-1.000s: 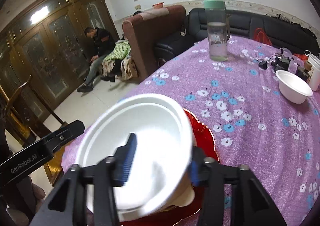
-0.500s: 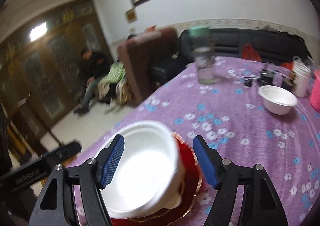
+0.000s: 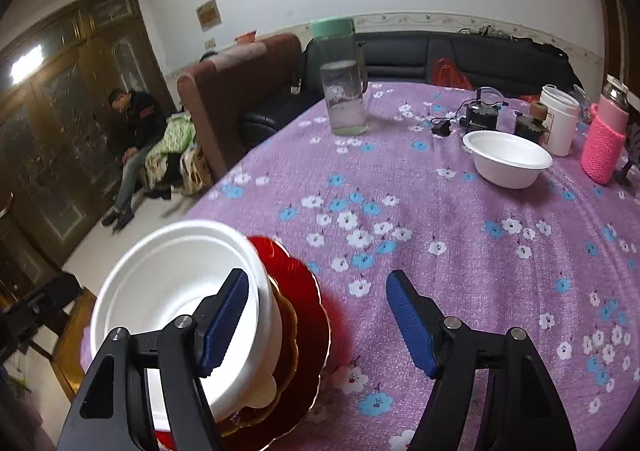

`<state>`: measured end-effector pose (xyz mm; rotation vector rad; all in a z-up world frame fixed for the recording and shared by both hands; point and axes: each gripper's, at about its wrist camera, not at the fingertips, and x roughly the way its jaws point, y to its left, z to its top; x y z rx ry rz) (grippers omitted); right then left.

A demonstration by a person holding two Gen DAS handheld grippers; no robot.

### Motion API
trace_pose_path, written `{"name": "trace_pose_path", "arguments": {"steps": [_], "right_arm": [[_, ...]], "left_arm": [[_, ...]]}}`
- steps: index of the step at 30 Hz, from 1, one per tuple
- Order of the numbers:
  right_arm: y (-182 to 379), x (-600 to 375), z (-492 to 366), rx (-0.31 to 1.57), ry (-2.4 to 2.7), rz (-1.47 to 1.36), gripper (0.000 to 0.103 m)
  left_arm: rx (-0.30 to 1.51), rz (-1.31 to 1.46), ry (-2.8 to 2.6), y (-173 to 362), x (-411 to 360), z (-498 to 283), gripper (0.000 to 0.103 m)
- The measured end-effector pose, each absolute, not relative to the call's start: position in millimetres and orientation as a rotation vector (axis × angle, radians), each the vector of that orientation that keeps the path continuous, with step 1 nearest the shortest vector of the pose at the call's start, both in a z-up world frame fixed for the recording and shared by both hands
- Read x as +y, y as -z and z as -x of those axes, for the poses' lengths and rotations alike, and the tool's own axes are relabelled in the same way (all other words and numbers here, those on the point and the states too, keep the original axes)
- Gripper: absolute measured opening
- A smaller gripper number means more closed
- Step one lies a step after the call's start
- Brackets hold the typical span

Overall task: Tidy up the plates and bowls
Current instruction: 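Open both grippers and lift them off the stacked white bowl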

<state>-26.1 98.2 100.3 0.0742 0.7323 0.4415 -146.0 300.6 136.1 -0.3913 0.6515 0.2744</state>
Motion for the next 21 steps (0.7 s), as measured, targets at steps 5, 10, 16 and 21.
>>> {"name": "trace_pose_path", "arguments": {"steps": [5,10,16,21], "right_arm": [[-114,80,31,0.688,-0.430,-0.097,0.076],[-118,59,37,0.680,-0.428,-0.126,0.077],[-119,32,41,0.673,-0.408,-0.151,0.077],[-122,8,41,0.661,-0.384,-0.182,0.077]], "left_arm": [[0.622,0.261,-0.291,-143,270,145,0.073],[0.606,0.136,-0.294,-147,237,142,0.076],[0.614,0.060,-0.284,-149,209,136,0.078],[0.619,0.000,-0.290,-149,189,132,0.078]]}}
